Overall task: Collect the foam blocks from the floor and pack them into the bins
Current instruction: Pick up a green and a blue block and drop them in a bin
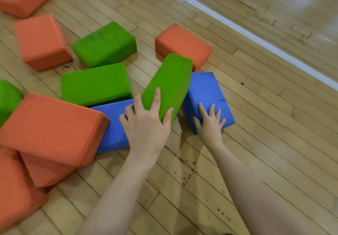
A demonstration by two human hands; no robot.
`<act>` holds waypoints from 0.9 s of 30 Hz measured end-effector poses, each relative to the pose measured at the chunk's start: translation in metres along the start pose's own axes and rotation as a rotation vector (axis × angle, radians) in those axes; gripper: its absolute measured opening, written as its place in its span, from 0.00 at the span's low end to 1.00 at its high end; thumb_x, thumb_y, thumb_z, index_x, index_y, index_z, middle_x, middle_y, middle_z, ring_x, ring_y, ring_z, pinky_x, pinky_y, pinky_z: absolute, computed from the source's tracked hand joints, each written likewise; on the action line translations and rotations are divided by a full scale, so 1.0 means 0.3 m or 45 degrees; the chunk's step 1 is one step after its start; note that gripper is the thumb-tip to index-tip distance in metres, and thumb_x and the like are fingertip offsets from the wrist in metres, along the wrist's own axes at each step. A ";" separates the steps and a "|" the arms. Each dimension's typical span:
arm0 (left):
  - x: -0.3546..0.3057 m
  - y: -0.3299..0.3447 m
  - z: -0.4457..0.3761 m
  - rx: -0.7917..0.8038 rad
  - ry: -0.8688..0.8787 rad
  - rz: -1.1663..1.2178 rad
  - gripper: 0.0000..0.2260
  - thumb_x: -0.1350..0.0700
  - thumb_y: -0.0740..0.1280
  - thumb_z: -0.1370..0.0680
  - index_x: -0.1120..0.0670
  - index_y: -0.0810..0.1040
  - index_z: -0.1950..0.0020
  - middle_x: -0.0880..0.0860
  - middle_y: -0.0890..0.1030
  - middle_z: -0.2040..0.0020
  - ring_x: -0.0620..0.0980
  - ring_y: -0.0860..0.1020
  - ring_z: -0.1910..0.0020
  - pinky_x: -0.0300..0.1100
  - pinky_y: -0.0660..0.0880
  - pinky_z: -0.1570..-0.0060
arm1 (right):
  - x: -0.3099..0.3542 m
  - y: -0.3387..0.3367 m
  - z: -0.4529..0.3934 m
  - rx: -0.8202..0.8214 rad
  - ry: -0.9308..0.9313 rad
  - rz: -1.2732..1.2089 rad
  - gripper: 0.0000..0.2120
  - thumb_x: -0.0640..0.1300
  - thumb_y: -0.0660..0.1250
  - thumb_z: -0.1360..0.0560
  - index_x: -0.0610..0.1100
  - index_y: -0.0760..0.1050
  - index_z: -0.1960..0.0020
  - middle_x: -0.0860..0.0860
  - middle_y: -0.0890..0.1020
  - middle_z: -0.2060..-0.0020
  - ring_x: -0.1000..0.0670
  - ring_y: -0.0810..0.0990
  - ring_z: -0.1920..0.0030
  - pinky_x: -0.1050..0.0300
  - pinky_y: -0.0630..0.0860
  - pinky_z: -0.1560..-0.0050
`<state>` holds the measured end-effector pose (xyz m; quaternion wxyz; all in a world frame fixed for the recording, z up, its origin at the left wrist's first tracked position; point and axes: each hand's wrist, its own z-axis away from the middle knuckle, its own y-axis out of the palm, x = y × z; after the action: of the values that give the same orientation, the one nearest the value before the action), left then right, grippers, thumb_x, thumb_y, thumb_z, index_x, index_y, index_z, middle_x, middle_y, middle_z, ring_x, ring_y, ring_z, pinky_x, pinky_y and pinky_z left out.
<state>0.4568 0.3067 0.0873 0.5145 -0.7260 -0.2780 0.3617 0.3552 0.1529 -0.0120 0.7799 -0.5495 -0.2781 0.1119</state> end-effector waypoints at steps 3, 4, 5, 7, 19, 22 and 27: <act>0.000 -0.029 0.004 -0.042 -0.044 0.038 0.24 0.40 0.62 0.26 0.48 0.74 0.33 0.63 0.75 0.40 0.63 0.75 0.52 0.52 0.70 0.55 | -0.040 -0.054 0.034 -0.045 -0.030 -0.236 0.23 0.46 0.57 0.19 0.54 0.57 0.25 0.41 0.59 0.27 0.35 0.54 0.27 0.34 0.50 0.30; -0.004 -0.034 0.006 -0.041 -0.048 0.043 0.24 0.40 0.61 0.26 0.48 0.74 0.33 0.63 0.75 0.41 0.63 0.76 0.52 0.52 0.71 0.55 | -0.049 -0.066 0.052 -0.073 -0.059 -0.312 0.23 0.44 0.57 0.19 0.55 0.59 0.25 0.41 0.64 0.30 0.36 0.61 0.30 0.35 0.56 0.31; -0.012 -0.035 0.009 -0.038 -0.043 0.041 0.24 0.40 0.61 0.26 0.48 0.74 0.33 0.63 0.76 0.41 0.63 0.76 0.53 0.52 0.71 0.55 | -0.053 -0.078 0.074 -0.102 -0.089 -0.382 0.23 0.43 0.57 0.19 0.55 0.61 0.26 0.43 0.68 0.36 0.38 0.68 0.38 0.39 0.63 0.35; -0.039 -0.029 0.016 -0.030 -0.023 0.049 0.24 0.40 0.60 0.26 0.49 0.74 0.34 0.63 0.76 0.42 0.63 0.76 0.54 0.52 0.71 0.56 | -0.061 -0.096 0.121 -0.141 -0.099 -0.496 0.22 0.41 0.57 0.20 0.54 0.64 0.27 0.48 0.70 0.45 0.43 0.70 0.49 0.53 0.67 0.45; -0.124 0.024 0.045 -0.038 0.015 0.143 0.24 0.40 0.59 0.24 0.49 0.71 0.31 0.63 0.73 0.39 0.64 0.74 0.48 0.53 0.70 0.52 | -0.113 -0.176 0.153 -0.068 0.148 0.028 0.43 0.64 0.63 0.27 0.46 0.45 0.23 0.45 0.46 0.24 0.39 0.63 0.31 0.43 0.73 0.44; -0.120 0.038 0.067 -0.035 0.064 0.129 0.23 0.41 0.60 0.24 0.50 0.73 0.33 0.61 0.73 0.37 0.63 0.74 0.49 0.52 0.69 0.53 | -0.120 -0.167 0.165 -0.124 0.092 0.009 0.38 0.57 0.64 0.25 0.50 0.48 0.23 0.44 0.49 0.24 0.39 0.66 0.34 0.46 0.75 0.49; -0.117 -0.003 0.082 -0.025 0.047 0.115 0.21 0.41 0.62 0.25 0.49 0.76 0.36 0.58 0.74 0.36 0.62 0.75 0.51 0.50 0.68 0.56 | -0.042 -0.208 0.236 -0.255 0.085 -0.228 0.28 0.53 0.64 0.25 0.57 0.62 0.27 0.44 0.58 0.26 0.41 0.67 0.36 0.53 0.69 0.51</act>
<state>0.4164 0.2932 0.0913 0.4955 -0.7495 -0.2388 0.3685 0.2973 0.1799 0.0584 0.7369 -0.6008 -0.3097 -0.0048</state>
